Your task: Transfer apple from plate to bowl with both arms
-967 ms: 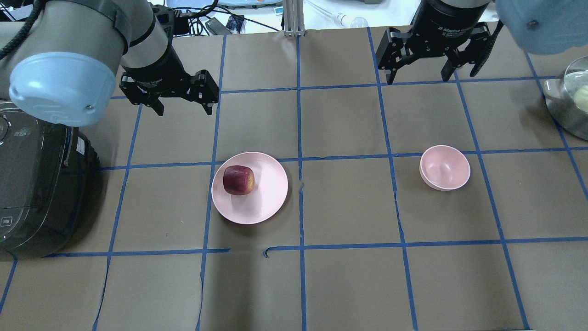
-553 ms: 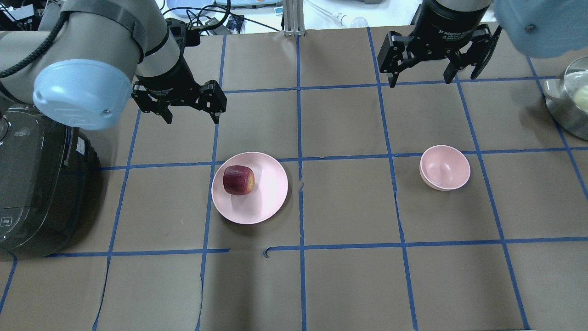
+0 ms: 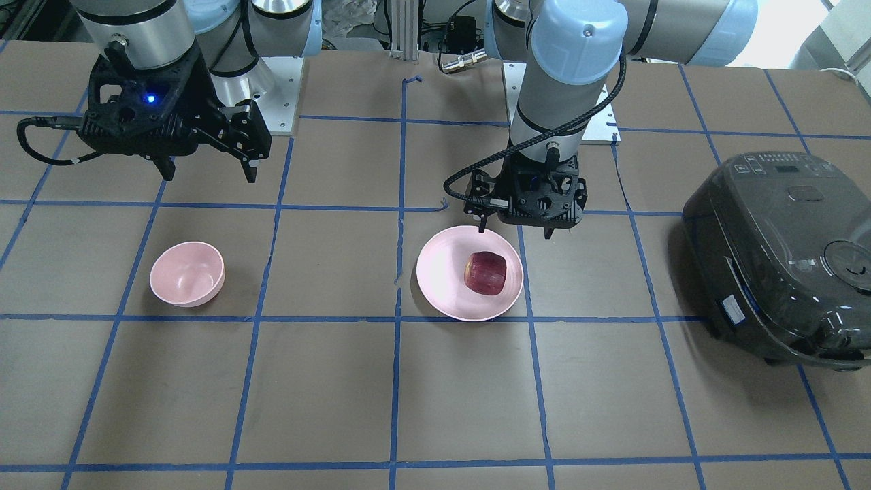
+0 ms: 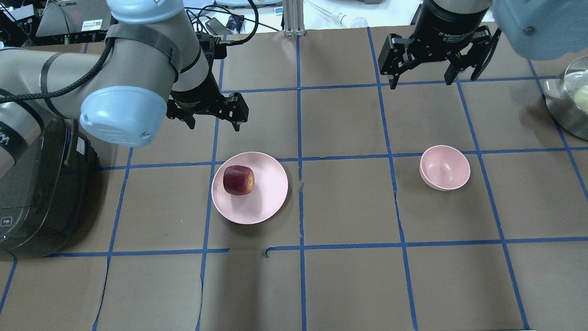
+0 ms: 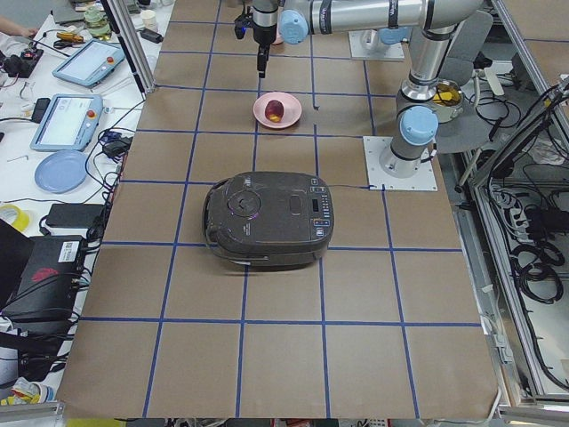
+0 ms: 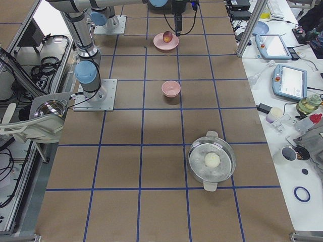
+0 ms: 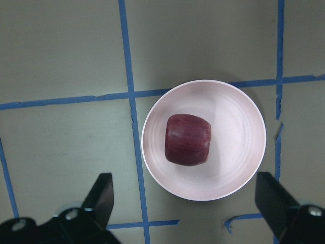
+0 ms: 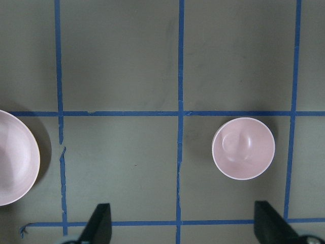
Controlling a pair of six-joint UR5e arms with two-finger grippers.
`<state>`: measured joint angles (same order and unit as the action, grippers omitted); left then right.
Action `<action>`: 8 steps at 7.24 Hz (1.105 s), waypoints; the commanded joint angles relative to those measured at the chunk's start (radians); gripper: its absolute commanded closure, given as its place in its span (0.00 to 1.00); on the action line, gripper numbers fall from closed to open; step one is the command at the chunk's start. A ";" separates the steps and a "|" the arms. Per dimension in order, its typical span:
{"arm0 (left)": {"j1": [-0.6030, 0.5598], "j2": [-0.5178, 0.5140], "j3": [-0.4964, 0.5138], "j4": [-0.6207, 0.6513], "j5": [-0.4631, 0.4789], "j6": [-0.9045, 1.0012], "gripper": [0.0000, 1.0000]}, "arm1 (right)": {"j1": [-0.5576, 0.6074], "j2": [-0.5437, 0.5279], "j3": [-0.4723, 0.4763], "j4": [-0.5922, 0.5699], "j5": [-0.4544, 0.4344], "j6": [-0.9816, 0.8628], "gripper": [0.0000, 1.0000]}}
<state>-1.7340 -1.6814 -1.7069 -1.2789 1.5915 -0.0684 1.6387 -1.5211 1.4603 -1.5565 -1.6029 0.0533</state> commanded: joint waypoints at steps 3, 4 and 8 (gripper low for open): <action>-0.002 -0.070 -0.242 0.311 -0.018 0.003 0.00 | -0.016 0.013 0.138 -0.069 0.008 -0.018 0.00; -0.002 -0.116 -0.244 0.373 -0.040 0.006 0.00 | -0.046 0.021 0.229 -0.186 0.008 -0.042 0.00; -0.002 -0.230 -0.247 0.400 -0.033 0.001 0.00 | -0.374 0.071 0.563 -0.549 0.024 -0.375 0.00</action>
<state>-1.7365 -1.8915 -1.9535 -0.8814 1.5556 -0.0655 1.3617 -1.4801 1.9469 -2.0134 -1.5831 -0.2126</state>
